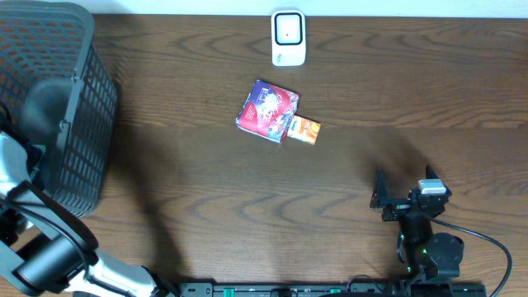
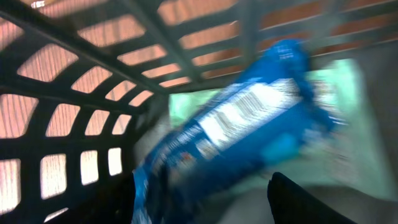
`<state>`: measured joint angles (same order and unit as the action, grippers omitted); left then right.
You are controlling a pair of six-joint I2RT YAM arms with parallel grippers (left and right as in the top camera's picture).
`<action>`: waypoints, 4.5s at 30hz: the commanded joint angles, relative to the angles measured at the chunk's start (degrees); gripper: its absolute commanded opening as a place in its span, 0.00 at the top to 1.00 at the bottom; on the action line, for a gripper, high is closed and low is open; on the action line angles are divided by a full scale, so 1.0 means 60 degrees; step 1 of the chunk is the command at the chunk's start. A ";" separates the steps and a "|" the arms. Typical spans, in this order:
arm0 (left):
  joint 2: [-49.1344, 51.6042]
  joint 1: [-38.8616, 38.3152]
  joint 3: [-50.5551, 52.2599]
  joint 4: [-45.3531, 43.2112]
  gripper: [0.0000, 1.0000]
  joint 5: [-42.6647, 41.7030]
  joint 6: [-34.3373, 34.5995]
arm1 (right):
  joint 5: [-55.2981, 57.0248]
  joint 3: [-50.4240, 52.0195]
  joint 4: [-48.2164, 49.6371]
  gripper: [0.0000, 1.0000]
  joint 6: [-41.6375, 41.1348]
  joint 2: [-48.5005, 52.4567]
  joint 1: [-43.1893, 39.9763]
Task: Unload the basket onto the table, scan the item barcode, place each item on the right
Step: 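Reach the left gripper into the basket and grasp the blue wrapper, then carry the blue wrapper out and place it left of the pink pack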
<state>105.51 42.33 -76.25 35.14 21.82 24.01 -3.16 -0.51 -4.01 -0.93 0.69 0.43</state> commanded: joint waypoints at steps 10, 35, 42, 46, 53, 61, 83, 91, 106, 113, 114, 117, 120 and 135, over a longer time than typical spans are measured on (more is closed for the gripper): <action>0.0816 0.0291 0.0102 0.0131 0.36 -0.1311 0.0044 | -0.0025 0.0036 -0.0011 0.01 0.0098 -0.0062 -0.0058; -0.4932 0.0171 -0.0404 -0.0586 0.93 -0.6153 0.0557 | -0.0025 0.0036 -0.0011 0.01 0.0098 -0.0062 -0.0058; -0.6721 -0.1217 -0.0404 -0.1494 0.93 -0.7570 0.0554 | -0.0025 0.0036 -0.0011 0.01 0.0098 -0.0062 -0.0058; -0.7056 -0.2987 -0.0404 -0.1781 0.93 -0.7566 0.0444 | -0.0025 0.0036 -0.0011 0.01 0.0098 -0.0062 -0.0058; -0.5825 -0.6411 -0.0393 -0.1960 0.93 -0.7318 -0.1042 | -0.0025 0.0036 -0.0011 0.01 0.0098 -0.0062 -0.0058; -0.2718 -0.7694 -0.0393 -0.2357 0.92 -0.4594 -0.2954 | -0.0025 0.0036 -0.0011 0.01 0.0098 -0.0062 -0.0058; 0.1690 -0.9657 -0.0393 -0.3198 0.93 -0.4590 0.1224 | -0.0025 0.0036 -0.0011 0.01 0.0098 -0.0062 -0.0058; 0.1705 -1.0695 -0.0331 -0.3085 0.92 -0.4586 0.2849 | -0.0025 0.0036 -0.0011 0.01 0.0098 -0.0062 -0.0058; 0.1661 -1.1220 -0.0342 -0.3759 0.92 -0.4313 0.2109 | -0.0025 0.0036 -0.0011 0.01 0.0098 -0.0062 -0.0058; 0.1559 -1.0298 -0.0350 -0.3632 0.86 -0.3056 0.0907 | -0.0025 0.0036 -0.0011 0.01 0.0098 -0.0062 -0.0058; 0.1555 -1.0193 -0.0350 -0.3534 0.75 -0.3056 0.0889 | -0.0025 0.0036 -0.0011 0.01 0.0098 -0.0062 -0.0058; 0.1479 -0.9868 -0.0350 -0.3158 0.56 -0.3406 0.0827 | -0.0025 0.0036 -0.0011 0.01 0.0098 -0.0062 -0.0058; 0.1359 -0.9694 -0.0350 -0.3158 0.56 -0.4390 0.0572 | -0.0025 0.0036 -0.0011 0.01 0.0098 -0.0062 -0.0058; -0.1916 -0.8921 -0.0550 -0.3537 0.56 -0.4983 -0.0616 | -0.0025 0.0036 -0.0011 0.01 0.0098 -0.0062 -0.0058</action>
<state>100.20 -13.63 -77.32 14.55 -9.08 24.75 -3.16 -0.51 -4.01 -0.93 0.69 0.43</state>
